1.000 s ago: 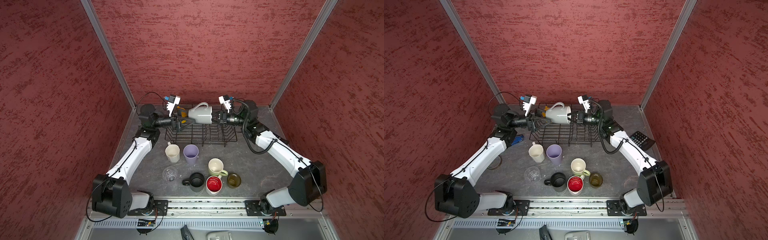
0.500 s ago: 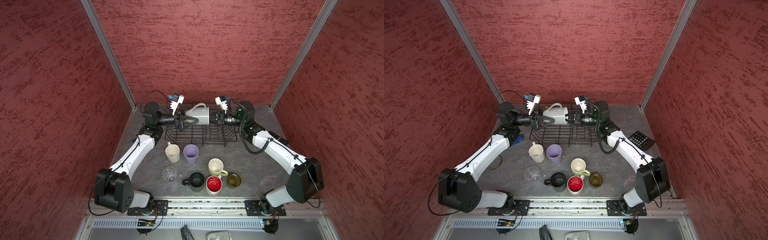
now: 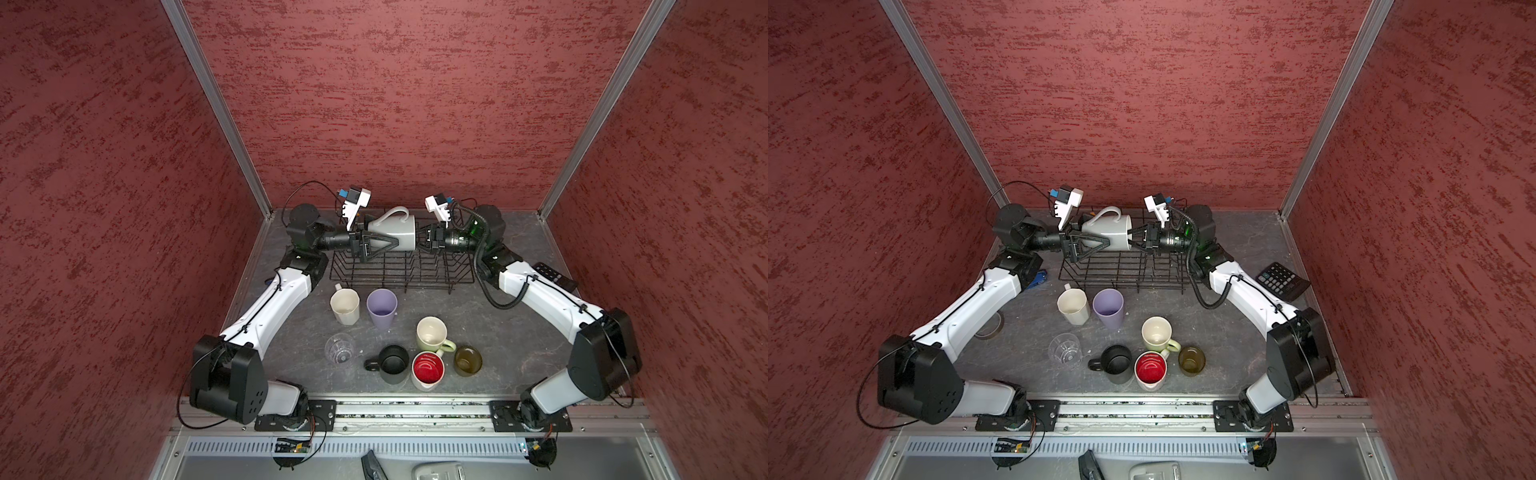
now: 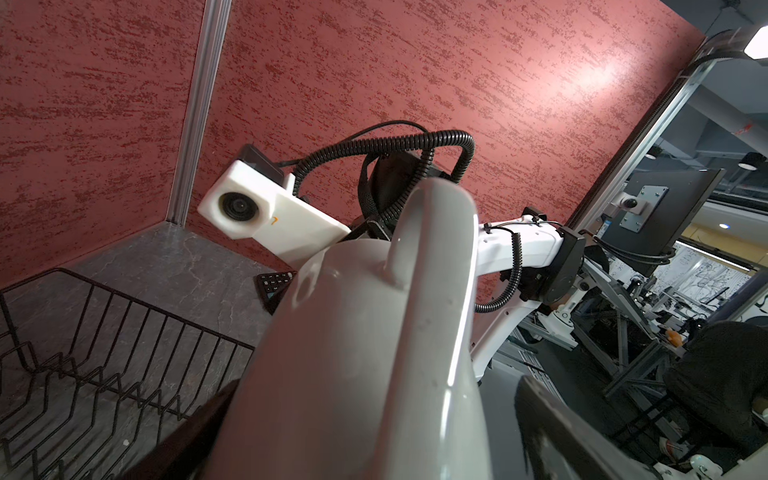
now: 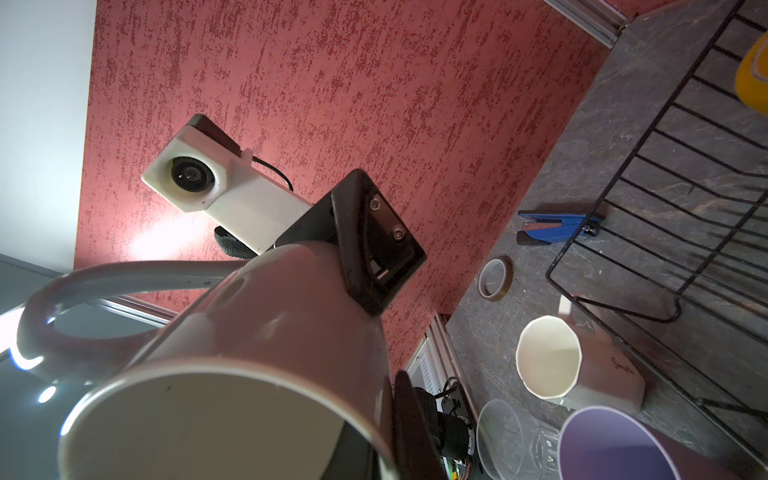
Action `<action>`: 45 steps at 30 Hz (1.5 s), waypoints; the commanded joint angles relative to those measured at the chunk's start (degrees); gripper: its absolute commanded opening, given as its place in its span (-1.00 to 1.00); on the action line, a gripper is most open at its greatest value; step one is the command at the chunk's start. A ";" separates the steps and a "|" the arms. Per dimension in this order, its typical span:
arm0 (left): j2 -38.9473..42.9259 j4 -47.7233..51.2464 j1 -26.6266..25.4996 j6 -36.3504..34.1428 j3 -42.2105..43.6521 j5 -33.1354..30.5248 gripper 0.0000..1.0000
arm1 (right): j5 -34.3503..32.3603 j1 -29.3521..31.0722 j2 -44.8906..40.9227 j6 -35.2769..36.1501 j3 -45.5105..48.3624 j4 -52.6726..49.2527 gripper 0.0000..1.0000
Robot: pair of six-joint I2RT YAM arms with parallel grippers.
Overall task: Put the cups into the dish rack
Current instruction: 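Grasp the white mug body with the left gripper beside the right gripper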
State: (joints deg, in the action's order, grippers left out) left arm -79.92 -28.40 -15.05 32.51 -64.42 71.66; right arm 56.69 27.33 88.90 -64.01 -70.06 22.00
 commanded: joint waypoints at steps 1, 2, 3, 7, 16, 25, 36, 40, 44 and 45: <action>-0.85 -1.86 -0.68 -0.31 -1.65 1.27 0.98 | 0.88 0.50 -0.53 -2.96 -0.01 7.25 -1.00; -0.94 -2.28 -0.77 -0.08 -1.67 1.38 0.96 | 0.93 0.53 -0.42 -3.06 0.09 7.36 -1.00; -0.98 -2.80 -0.79 0.29 -1.69 1.53 0.95 | 1.08 0.59 -0.39 -3.18 0.21 7.45 -1.00; -1.21 -4.42 -1.14 1.56 -1.84 2.08 0.86 | 1.61 0.74 -0.05 -4.47 0.69 9.11 -1.00; -1.09 -4.34 -1.47 2.10 -2.46 3.48 0.57 | 1.94 0.88 0.62 -5.86 1.32 10.52 -1.00; -1.09 -4.12 -1.60 2.47 -2.72 3.68 -0.05 | 1.09 0.88 1.02 -6.25 0.84 10.74 -1.00; -0.70 -2.28 -1.56 2.35 -3.96 2.64 -1.00 | -0.45 0.75 1.08 -5.54 0.82 9.39 -0.74; -0.02 -1.79 -1.35 2.03 -4.20 1.84 -1.00 | -0.61 0.79 1.26 -5.50 0.32 8.78 -0.66; 0.47 -0.69 -1.13 1.32 -4.44 1.39 -1.00 | -1.08 0.47 1.16 -5.43 0.38 8.14 -0.57; 0.60 0.24 -1.03 0.83 -4.63 1.06 -1.00 | -1.33 0.25 0.98 -5.34 0.49 7.80 -0.53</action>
State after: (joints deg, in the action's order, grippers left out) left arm -80.73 -27.99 -15.84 34.63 -66.26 73.17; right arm 57.49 27.90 89.60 -68.79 -68.77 29.32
